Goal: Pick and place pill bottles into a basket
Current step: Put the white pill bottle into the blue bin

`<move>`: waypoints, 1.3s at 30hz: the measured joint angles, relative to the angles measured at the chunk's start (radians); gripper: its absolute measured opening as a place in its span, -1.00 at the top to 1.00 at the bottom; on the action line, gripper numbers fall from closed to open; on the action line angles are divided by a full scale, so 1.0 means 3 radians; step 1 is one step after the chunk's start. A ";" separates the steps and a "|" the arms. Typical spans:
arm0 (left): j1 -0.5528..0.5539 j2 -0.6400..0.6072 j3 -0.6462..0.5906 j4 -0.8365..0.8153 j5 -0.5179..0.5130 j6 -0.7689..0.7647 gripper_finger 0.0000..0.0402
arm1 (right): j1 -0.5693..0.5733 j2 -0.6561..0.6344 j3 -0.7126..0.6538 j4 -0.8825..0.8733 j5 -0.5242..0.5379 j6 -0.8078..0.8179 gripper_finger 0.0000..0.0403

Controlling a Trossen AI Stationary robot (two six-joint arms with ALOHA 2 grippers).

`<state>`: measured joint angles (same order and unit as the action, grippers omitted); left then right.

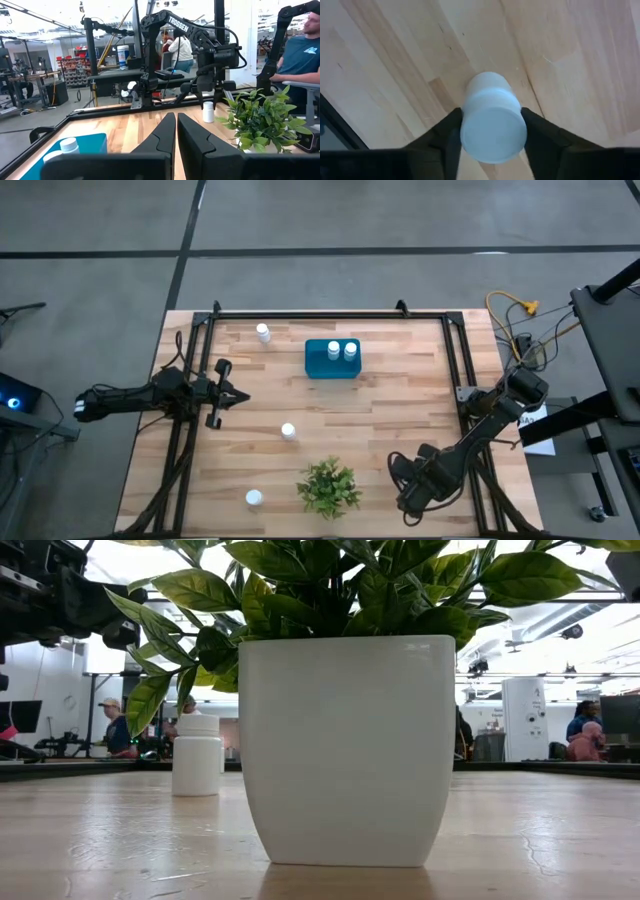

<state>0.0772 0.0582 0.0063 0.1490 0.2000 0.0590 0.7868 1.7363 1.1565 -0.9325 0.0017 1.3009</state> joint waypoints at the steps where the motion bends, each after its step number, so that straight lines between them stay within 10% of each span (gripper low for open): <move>1: 0.0001 0.0000 0.0000 -0.0001 -0.0001 0.0000 0.99 | 0.0000 -0.0002 0.0002 -0.0005 0.0001 -0.0022 0.28; 20: 0.0001 0.0000 0.0000 -0.0001 -0.0001 0.0000 0.99 | -0.0440 -0.0614 -0.0004 -0.0395 0.0418 -0.0571 0.29; 39: 0.0000 0.0000 0.0000 -0.0001 -0.0001 0.0000 0.99 | -0.2143 -0.1516 0.0054 -0.0401 0.0777 -0.2504 0.29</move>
<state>0.0772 0.0582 0.0063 0.1486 0.1997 0.0589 0.1437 1.2816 1.1726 -1.0528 0.2350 0.5497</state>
